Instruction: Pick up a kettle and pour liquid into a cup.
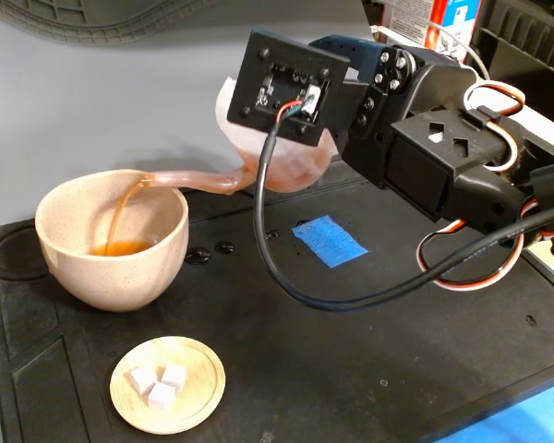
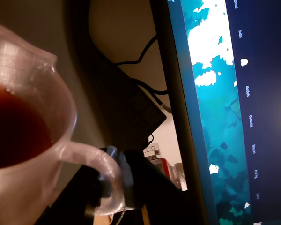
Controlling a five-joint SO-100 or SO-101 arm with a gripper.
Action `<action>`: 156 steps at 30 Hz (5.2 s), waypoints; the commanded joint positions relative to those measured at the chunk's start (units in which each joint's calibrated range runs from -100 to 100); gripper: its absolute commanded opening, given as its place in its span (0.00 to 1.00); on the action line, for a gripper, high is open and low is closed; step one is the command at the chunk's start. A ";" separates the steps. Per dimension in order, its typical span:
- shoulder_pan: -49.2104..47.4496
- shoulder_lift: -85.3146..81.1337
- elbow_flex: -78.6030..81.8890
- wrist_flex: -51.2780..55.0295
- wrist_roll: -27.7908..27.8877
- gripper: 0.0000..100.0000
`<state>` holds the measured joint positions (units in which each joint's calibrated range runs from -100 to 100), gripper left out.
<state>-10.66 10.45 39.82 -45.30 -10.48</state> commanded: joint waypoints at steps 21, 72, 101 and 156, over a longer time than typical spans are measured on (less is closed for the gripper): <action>0.27 -4.47 -5.16 -0.58 0.90 0.01; 9.40 10.20 6.64 2.36 -19.88 0.09; 10.32 -27.60 35.49 -1.01 -20.46 0.02; 7.73 -109.42 59.99 120.39 -45.07 0.01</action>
<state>-2.87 -98.72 99.81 74.88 -55.79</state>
